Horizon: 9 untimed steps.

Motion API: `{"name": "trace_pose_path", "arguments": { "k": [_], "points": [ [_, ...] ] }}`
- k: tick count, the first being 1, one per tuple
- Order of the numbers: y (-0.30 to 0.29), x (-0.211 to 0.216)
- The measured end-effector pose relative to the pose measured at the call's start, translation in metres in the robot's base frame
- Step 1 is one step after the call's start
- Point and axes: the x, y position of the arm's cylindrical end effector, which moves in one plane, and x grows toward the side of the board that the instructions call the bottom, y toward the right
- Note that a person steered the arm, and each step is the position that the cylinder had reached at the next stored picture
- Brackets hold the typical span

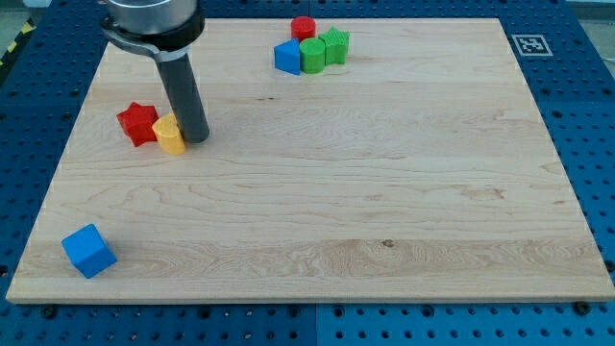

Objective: Slide the blue cube up a bit

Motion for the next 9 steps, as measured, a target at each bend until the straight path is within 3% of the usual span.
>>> {"name": "trace_pose_path", "arguments": {
  "k": [2, 5, 7, 9],
  "points": [
    [0.010, 0.015],
    [0.009, 0.190],
    [0.006, 0.193],
    [-0.033, 0.193]
  ]
}}
